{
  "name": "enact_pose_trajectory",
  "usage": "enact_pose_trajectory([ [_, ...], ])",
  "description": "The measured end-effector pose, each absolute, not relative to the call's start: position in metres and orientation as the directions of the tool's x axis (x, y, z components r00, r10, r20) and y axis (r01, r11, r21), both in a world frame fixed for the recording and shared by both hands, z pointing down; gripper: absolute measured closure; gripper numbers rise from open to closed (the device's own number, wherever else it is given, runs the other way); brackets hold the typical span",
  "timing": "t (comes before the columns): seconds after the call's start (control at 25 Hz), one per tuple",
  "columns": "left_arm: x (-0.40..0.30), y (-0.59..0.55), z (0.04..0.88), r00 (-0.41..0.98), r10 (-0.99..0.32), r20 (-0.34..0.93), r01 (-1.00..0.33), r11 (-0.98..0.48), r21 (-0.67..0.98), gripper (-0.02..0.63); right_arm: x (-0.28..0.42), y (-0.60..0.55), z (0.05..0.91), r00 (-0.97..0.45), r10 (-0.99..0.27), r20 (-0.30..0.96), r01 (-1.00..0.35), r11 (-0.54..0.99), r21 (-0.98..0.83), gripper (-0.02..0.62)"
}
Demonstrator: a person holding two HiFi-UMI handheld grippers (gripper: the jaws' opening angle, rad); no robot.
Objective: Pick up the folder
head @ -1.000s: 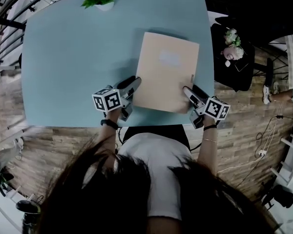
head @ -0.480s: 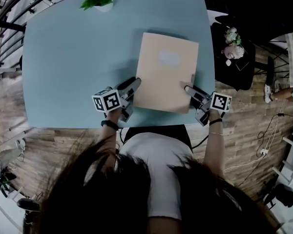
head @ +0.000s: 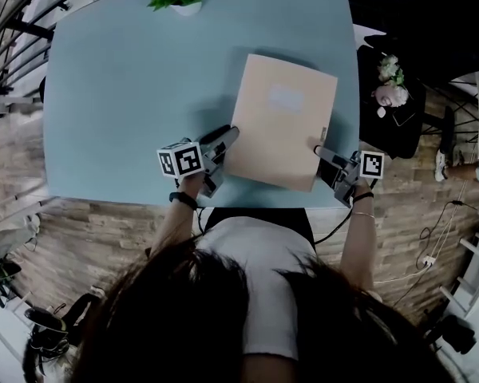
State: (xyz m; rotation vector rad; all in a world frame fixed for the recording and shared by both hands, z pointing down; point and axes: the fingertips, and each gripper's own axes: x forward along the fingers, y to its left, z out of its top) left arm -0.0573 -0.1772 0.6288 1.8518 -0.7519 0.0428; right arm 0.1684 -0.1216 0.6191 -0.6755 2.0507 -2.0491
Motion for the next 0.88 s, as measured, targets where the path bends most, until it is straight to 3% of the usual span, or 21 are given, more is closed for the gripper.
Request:
enact_pose_trajectory([
  [0.88,-0.0567,-0.1741,0.6269,0.812,-0.480,0.333,-0.458,-0.170,0.872,0.397,0.1670,-0.1253,0.6239,-0.902,-0.396,0.171,-0.163,-0.055,-0.985,0.307],
])
